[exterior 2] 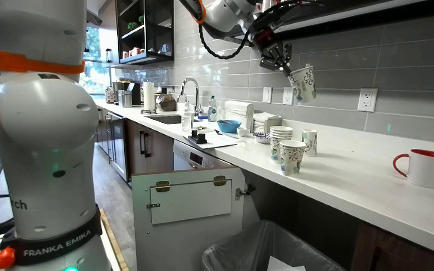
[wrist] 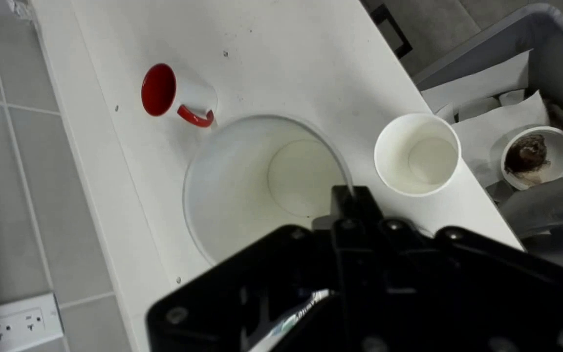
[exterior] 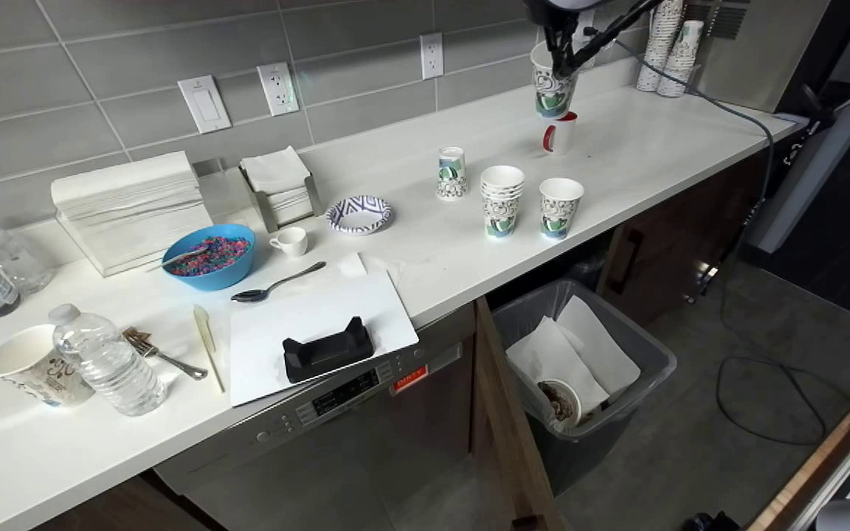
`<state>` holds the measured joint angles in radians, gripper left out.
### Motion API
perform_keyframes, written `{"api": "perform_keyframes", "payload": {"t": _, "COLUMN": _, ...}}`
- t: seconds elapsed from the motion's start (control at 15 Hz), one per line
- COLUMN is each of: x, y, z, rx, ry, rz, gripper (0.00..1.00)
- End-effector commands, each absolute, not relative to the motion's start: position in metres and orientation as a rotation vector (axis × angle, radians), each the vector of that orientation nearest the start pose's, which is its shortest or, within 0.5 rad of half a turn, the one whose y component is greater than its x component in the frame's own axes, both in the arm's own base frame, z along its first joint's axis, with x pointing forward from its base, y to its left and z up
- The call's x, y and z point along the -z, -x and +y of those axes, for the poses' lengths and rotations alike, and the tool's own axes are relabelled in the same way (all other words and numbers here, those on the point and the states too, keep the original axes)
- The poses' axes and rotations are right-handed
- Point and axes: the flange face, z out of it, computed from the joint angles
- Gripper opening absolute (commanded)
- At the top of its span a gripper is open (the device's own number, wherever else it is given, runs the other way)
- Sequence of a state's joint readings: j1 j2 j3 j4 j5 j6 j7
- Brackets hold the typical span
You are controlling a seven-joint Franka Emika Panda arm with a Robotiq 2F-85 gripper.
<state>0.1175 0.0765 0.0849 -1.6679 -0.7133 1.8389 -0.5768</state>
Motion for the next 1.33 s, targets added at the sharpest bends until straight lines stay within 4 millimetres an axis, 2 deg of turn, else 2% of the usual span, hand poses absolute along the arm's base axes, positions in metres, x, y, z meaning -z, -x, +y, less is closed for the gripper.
{"api": "perform_keyframes", "payload": {"t": 0.0, "x": -0.565, "y": -0.589, "z": 0.016, "rx": 0.086, "ry": -2.235, "rz": 1.035, "gripper": 0.01}}
{"api": "perform_keyframes", "payload": {"t": 0.13, "x": -0.555, "y": -0.588, "z": -0.012, "rx": 0.098, "ry": -2.286, "rz": 1.002, "gripper": 0.01}}
{"api": "perform_keyframes", "payload": {"t": 0.33, "x": -0.526, "y": -0.587, "z": -0.046, "rx": 0.114, "ry": -2.36, "rz": 0.959, "gripper": 0.01}}
{"api": "perform_keyframes", "payload": {"t": 0.53, "x": -0.5, "y": -0.585, "z": -0.062, "rx": 0.107, "ry": -2.405, "rz": 0.957, "gripper": 0.01}}
{"api": "perform_keyframes", "payload": {"t": 0.67, "x": -0.48, "y": -0.585, "z": -0.06, "rx": 0.115, "ry": -2.406, "rz": 0.988, "gripper": 0.01}}
{"api": "perform_keyframes", "payload": {"t": 0.93, "x": -0.441, "y": -0.587, "z": -0.044, "rx": 0.146, "ry": -2.377, "rz": 1.057, "gripper": 0.01}}
{"api": "perform_keyframes", "payload": {"t": 1.27, "x": -0.404, "y": -0.583, "z": -0.047, "rx": 0.124, "ry": -2.43, "rz": 1.03, "gripper": 0.01}}
